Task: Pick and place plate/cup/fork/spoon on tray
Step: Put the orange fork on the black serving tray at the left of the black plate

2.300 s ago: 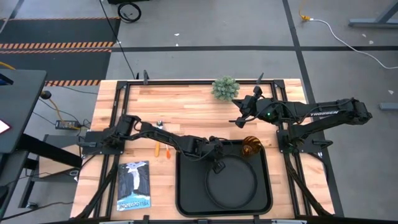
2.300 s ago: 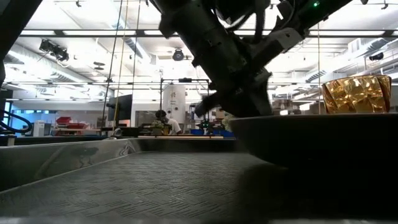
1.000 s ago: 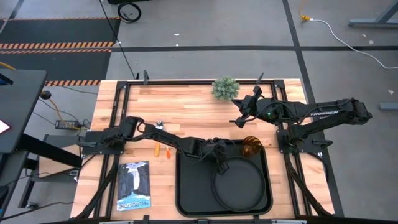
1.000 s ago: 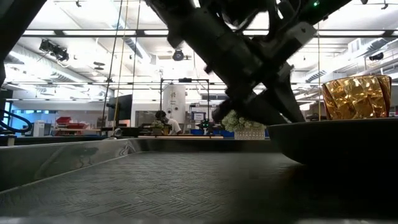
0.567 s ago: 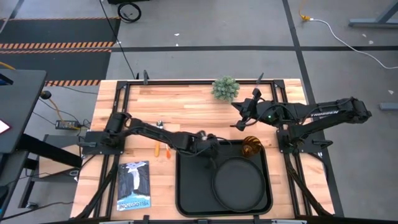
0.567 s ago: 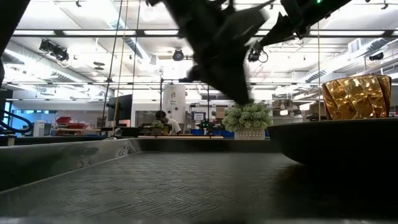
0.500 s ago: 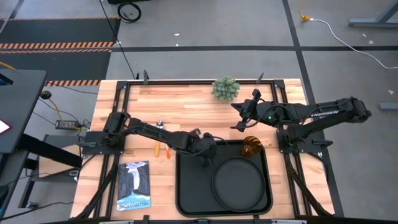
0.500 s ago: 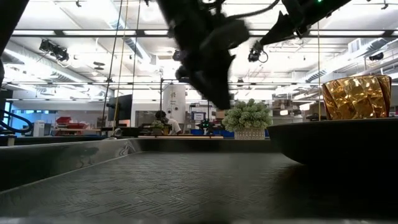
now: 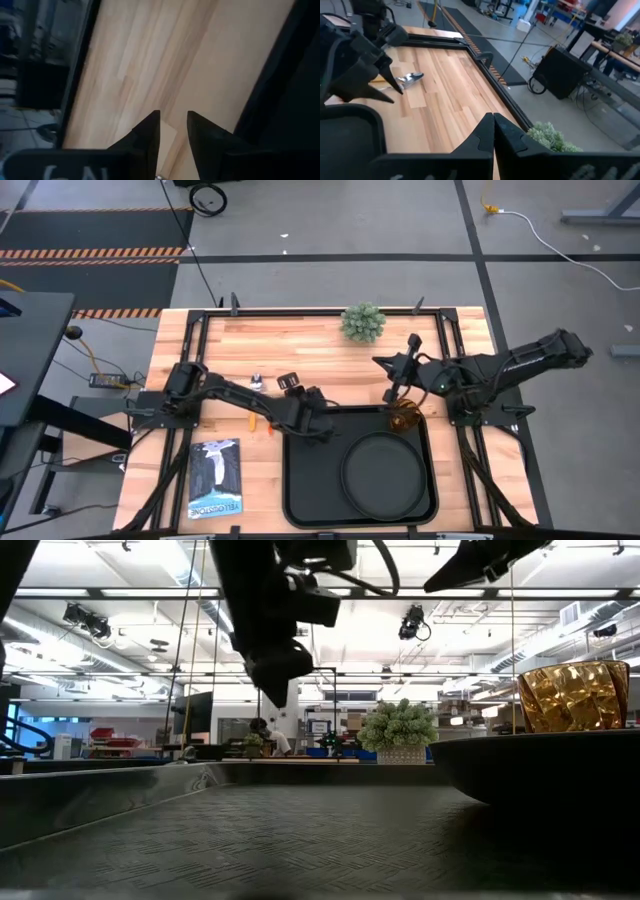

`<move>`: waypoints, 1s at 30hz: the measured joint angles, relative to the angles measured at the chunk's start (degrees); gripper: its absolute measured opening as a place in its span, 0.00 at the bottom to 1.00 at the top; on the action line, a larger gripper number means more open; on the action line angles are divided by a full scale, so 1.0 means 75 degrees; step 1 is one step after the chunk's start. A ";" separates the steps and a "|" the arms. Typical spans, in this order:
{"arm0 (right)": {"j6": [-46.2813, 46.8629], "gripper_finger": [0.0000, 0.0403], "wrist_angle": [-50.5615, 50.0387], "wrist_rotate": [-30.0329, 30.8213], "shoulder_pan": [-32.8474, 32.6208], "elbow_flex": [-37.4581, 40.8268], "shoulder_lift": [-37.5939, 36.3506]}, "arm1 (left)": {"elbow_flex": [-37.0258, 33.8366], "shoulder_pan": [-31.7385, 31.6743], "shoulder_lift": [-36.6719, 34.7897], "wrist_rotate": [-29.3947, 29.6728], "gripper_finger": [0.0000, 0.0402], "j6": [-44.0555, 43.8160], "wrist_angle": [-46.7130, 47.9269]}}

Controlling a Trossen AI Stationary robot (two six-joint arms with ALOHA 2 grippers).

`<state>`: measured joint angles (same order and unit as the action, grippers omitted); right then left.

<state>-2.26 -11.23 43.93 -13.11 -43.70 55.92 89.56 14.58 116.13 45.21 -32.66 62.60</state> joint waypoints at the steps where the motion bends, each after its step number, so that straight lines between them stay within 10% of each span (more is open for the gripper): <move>1: -0.0044 0.01 -0.0002 0.0091 -0.0133 0.0000 0.0000 | 0.0000 0.0067 0.0000 0.0104 0.25 -0.0051 0.0076; 9: -0.0386 0.01 0.0073 0.1042 -0.0806 0.0655 -0.0104 | 0.0000 0.0401 -0.0046 0.0827 0.16 -0.1193 0.1303; 21: -0.2399 0.01 0.2977 -0.0242 0.0298 0.2456 -0.1508 | 0.0003 -0.0205 -0.0114 0.0760 0.01 -0.1423 0.1703; 30: -0.1431 0.01 0.2948 -0.0487 0.0126 0.3217 -0.2955 | -0.0551 -0.0530 -0.0354 0.1033 0.01 -0.1696 0.1434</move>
<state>-13.00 10.88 40.27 -12.17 -19.57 33.76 85.43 10.60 113.48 52.96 -45.38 73.35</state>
